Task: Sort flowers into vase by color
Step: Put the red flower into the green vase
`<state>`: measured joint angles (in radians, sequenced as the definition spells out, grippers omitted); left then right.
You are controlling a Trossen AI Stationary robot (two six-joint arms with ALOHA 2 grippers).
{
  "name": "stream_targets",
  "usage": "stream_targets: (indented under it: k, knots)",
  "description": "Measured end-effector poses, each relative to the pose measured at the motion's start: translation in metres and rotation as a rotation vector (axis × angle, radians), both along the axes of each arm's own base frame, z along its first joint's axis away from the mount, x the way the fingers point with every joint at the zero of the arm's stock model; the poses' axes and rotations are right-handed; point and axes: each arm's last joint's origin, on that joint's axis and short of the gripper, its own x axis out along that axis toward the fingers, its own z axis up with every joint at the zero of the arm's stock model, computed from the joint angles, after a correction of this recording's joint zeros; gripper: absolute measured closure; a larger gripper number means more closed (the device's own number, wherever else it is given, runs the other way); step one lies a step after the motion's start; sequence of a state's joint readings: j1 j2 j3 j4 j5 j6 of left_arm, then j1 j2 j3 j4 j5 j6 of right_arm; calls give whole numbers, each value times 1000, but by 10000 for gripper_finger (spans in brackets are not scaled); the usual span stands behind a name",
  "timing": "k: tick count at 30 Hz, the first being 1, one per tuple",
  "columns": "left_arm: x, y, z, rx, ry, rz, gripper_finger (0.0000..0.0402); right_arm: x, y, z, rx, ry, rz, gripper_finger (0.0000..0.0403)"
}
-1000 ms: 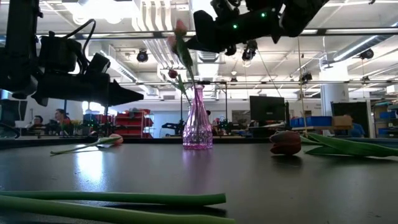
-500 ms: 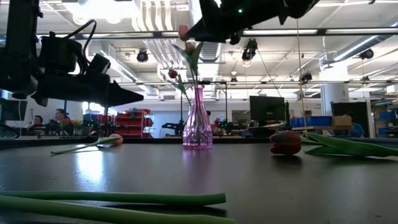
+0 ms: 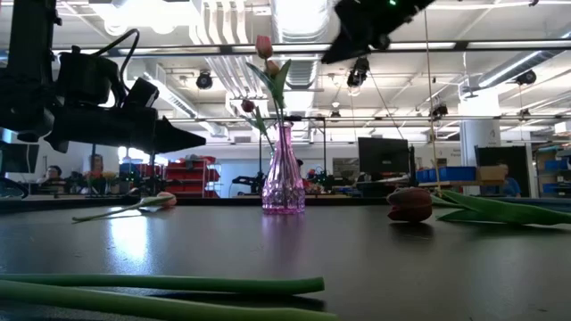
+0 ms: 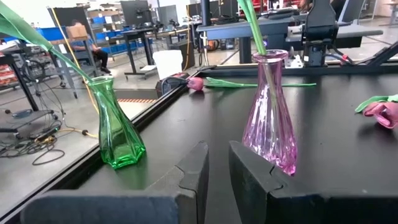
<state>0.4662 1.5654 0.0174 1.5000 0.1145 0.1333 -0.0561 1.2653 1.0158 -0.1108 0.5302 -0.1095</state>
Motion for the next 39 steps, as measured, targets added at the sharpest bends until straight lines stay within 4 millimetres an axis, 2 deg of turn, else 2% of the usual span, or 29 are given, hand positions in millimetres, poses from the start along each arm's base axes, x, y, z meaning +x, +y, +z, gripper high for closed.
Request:
stream_targets:
  k: [3,5,14,20,24,28,31,35,39]
  knots:
    - [0,-1,-1,-5,6,-30,355,-18,3,-8,45,-5,5,365]
    - [1,-2,-1,-3,7,-80,355,-31,4,-14,71,-15,10,385]
    - [5,-14,-1,17,23,-242,367,-76,6,-47,87,-119,-1,394]
    - [7,-27,0,7,45,-310,397,-94,7,-52,86,-156,-1,394]
    - [13,-34,5,-20,71,-341,400,-98,7,-52,79,-169,3,394]
    - [31,-42,8,-85,283,-334,401,-99,7,-55,78,-158,3,394]
    - [48,-54,24,-97,518,-318,401,-98,7,-56,73,-148,6,394]
    - [60,-85,53,-105,723,-343,401,-98,7,-57,63,-139,9,394]
    - [58,-127,80,-132,895,-340,402,-98,7,-57,52,-134,14,394]
